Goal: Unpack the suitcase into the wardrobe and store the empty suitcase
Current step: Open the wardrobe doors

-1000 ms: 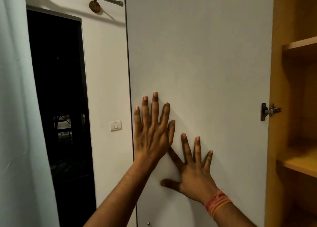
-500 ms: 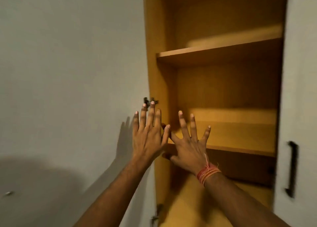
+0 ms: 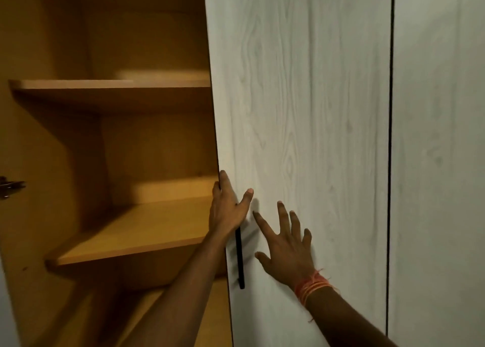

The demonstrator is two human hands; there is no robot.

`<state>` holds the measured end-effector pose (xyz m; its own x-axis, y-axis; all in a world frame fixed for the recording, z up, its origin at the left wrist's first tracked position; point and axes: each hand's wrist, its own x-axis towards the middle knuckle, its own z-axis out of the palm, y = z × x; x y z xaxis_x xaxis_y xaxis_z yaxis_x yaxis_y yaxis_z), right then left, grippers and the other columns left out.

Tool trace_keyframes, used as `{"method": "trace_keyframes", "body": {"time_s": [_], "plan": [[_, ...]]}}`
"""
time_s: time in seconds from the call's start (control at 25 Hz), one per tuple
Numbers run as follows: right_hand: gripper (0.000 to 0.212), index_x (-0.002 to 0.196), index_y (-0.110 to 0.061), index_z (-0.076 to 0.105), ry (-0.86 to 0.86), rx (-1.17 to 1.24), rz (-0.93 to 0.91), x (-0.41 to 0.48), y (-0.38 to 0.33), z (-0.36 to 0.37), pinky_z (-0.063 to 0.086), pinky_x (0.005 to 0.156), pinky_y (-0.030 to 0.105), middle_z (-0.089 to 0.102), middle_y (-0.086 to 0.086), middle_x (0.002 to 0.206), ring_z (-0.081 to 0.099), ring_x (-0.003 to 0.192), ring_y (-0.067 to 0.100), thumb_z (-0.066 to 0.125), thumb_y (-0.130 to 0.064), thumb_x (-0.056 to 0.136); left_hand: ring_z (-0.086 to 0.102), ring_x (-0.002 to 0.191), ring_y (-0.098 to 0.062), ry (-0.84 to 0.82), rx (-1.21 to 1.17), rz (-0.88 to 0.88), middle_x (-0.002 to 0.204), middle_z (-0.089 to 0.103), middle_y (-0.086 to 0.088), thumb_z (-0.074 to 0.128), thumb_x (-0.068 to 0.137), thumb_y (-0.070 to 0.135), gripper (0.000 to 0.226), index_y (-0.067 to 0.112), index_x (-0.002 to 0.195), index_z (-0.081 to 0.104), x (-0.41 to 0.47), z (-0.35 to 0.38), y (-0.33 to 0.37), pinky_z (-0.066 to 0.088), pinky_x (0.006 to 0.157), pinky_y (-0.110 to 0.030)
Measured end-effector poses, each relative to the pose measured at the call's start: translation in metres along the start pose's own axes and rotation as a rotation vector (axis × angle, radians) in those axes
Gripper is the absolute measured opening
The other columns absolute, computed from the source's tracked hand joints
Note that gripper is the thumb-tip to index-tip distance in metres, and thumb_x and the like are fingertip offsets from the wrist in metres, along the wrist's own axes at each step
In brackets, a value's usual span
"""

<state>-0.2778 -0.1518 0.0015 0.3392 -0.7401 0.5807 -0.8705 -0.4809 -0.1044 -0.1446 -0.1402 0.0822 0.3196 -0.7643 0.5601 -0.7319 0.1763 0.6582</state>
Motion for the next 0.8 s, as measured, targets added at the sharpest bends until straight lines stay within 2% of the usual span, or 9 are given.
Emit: {"method": "trace_keyframes", "body": {"time_s": [0.08, 0.16, 0.24, 0.32, 0.36, 0.44, 0.56, 0.68, 0.8], "plan": [[0.092, 0.143, -0.049, -0.019, -0.042, 0.045, -0.022, -0.002, -0.004, 0.002, 0.009, 0.112, 0.061, -0.029, 0.006, 0.155, -0.013, 0.145, 0.037, 0.053, -0.058, 0.086, 0.018, 0.145, -0.026, 0.036, -0.075, -0.009, 0.160, 0.007, -0.004, 0.048, 0.095, 0.044, 0.081, 0.021, 0.152, -0.006, 0.006, 0.001, -0.005, 0.025, 0.112, -0.037], [0.091, 0.144, -0.048, -0.017, -0.064, 0.089, -0.050, 0.001, -0.011, 0.005, 0.016, 0.112, 0.058, -0.017, 0.006, 0.158, -0.003, 0.146, 0.034, 0.054, -0.054, 0.087, 0.028, 0.141, -0.029, 0.058, -0.211, -0.083, 0.157, 0.021, -0.006, 0.043, 0.099, 0.039, 0.072, 0.021, 0.152, -0.001, 0.015, -0.001, -0.015, 0.029, 0.110, -0.038], [0.087, 0.148, -0.042, -0.012, -0.070, 0.201, -0.072, 0.010, -0.021, 0.009, 0.030, 0.109, 0.049, 0.010, 0.006, 0.157, 0.022, 0.141, 0.029, 0.054, -0.047, 0.090, 0.040, 0.134, -0.029, 0.005, -0.372, -0.128, 0.147, 0.040, -0.006, 0.041, 0.100, 0.036, 0.057, 0.020, 0.149, 0.018, 0.027, -0.004, -0.030, 0.036, 0.107, -0.038], [0.081, 0.151, -0.033, -0.005, -0.041, 0.365, -0.080, 0.018, -0.041, 0.014, 0.040, 0.104, 0.036, 0.032, 0.004, 0.147, 0.042, 0.128, 0.021, 0.052, -0.038, 0.094, 0.051, 0.124, -0.024, -0.075, -0.466, -0.057, 0.132, 0.055, -0.003, 0.046, 0.099, 0.031, 0.039, 0.019, 0.136, 0.042, 0.037, -0.009, -0.050, 0.042, 0.103, -0.037], [0.079, 0.152, -0.028, -0.003, -0.028, 0.417, -0.075, 0.022, -0.052, 0.017, 0.039, 0.106, 0.031, 0.034, 0.003, 0.148, 0.043, 0.128, 0.019, 0.052, -0.035, 0.095, 0.054, 0.120, -0.022, -0.114, -0.507, -0.035, 0.126, 0.059, -0.001, 0.049, 0.098, 0.028, 0.034, 0.018, 0.131, 0.048, 0.040, -0.011, -0.056, 0.044, 0.101, -0.037], [0.077, 0.152, -0.022, -0.003, 0.007, 0.456, -0.036, 0.025, -0.069, 0.025, 0.031, 0.111, 0.027, 0.026, 0.002, 0.155, 0.036, 0.137, 0.018, 0.050, -0.031, 0.097, 0.058, 0.113, -0.018, -0.161, -0.534, -0.001, 0.121, 0.062, 0.000, 0.052, 0.097, 0.027, 0.032, 0.016, 0.127, 0.052, 0.042, -0.012, -0.063, 0.048, 0.097, -0.034], [0.077, 0.151, -0.023, -0.012, 0.073, 0.415, 0.078, 0.020, -0.090, 0.033, 0.032, 0.109, 0.023, 0.025, 0.002, 0.155, 0.038, 0.136, 0.017, 0.045, -0.033, 0.099, 0.061, 0.104, -0.014, -0.091, -0.457, 0.065, 0.116, 0.065, 0.002, 0.054, 0.095, 0.034, 0.035, 0.015, 0.124, 0.054, 0.037, -0.008, -0.068, 0.050, 0.087, -0.027], [0.087, 0.148, -0.023, -0.021, 0.080, 0.325, 0.152, 0.005, -0.099, 0.031, 0.039, 0.103, 0.023, 0.032, 0.003, 0.147, 0.045, 0.126, 0.016, 0.045, -0.046, 0.096, 0.063, 0.087, -0.008, -0.020, -0.491, 0.129, 0.098, 0.067, 0.009, 0.056, 0.093, 0.038, 0.024, 0.020, 0.108, 0.059, 0.019, -0.008, -0.061, 0.051, 0.070, -0.022], [0.094, 0.148, -0.023, -0.019, 0.170, 0.201, 0.204, -0.017, -0.101, 0.025, 0.045, 0.095, 0.022, 0.037, 0.002, 0.143, 0.049, 0.118, 0.013, 0.040, -0.066, 0.088, 0.064, 0.076, -0.005, -0.043, -0.653, 0.185, 0.080, 0.069, 0.012, 0.065, 0.085, 0.044, 0.018, 0.026, 0.085, 0.065, 0.004, -0.015, -0.056, 0.053, 0.070, -0.030]]}}
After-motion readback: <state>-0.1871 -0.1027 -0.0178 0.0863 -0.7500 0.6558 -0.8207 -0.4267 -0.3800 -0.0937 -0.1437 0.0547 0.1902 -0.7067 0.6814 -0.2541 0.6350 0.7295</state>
